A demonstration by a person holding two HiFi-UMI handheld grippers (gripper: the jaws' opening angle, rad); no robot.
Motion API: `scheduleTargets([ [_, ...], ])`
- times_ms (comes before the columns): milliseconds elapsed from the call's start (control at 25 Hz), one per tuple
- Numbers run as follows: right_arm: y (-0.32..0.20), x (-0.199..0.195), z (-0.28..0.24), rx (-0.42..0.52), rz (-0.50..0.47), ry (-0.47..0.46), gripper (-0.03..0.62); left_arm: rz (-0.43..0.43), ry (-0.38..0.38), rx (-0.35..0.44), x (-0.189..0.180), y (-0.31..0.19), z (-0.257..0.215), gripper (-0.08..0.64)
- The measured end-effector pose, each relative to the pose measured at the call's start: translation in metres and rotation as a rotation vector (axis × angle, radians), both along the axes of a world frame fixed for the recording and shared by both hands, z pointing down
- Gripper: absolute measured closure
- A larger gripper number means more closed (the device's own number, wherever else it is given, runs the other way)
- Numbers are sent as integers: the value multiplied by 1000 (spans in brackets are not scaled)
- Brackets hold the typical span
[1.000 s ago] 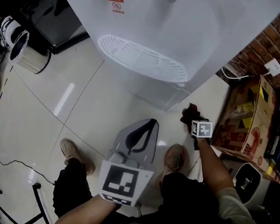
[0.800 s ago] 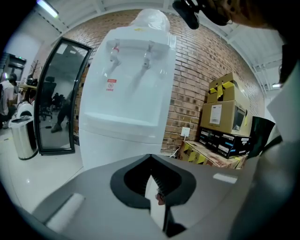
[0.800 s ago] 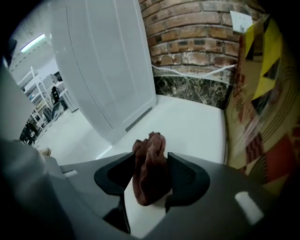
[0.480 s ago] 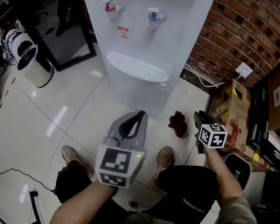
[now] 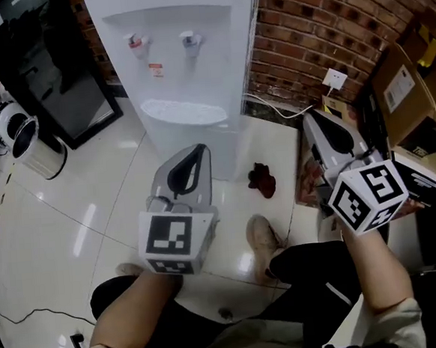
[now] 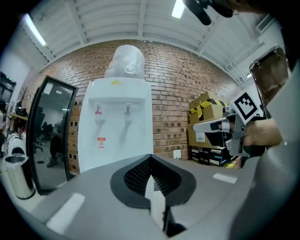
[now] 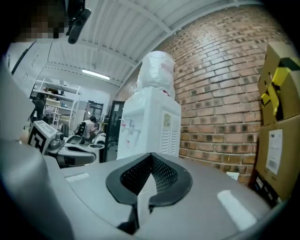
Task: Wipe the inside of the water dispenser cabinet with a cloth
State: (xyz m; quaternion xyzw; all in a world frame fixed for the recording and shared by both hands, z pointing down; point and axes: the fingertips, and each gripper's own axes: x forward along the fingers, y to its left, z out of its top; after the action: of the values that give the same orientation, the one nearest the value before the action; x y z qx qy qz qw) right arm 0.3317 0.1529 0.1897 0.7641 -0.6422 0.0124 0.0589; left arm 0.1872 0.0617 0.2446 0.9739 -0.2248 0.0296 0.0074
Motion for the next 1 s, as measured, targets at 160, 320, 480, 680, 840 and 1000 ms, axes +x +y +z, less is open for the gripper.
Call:
scheduleTargets([
  [160,6,-12,41,0,34,-49,580,71,-8,-32,8,22,1,560],
  [320,3,-13,65,-62,-5,-120,580,92,-15,18,10,36,-2,560],
  [480,7,-20,66,-75,-17,-164,581,39,-48,-3,10,23,18,560],
  [680,10,-24,74,-115,-30,-140,581,52,-36,-28,22,30,22,560],
  [840,16,-18,73,-102,-14,-139,581,66,-34,-34,29,38,25,560],
  [1000,20,-12,76,-103,3,-141,581,57,-33,-37,28,36,25,560],
])
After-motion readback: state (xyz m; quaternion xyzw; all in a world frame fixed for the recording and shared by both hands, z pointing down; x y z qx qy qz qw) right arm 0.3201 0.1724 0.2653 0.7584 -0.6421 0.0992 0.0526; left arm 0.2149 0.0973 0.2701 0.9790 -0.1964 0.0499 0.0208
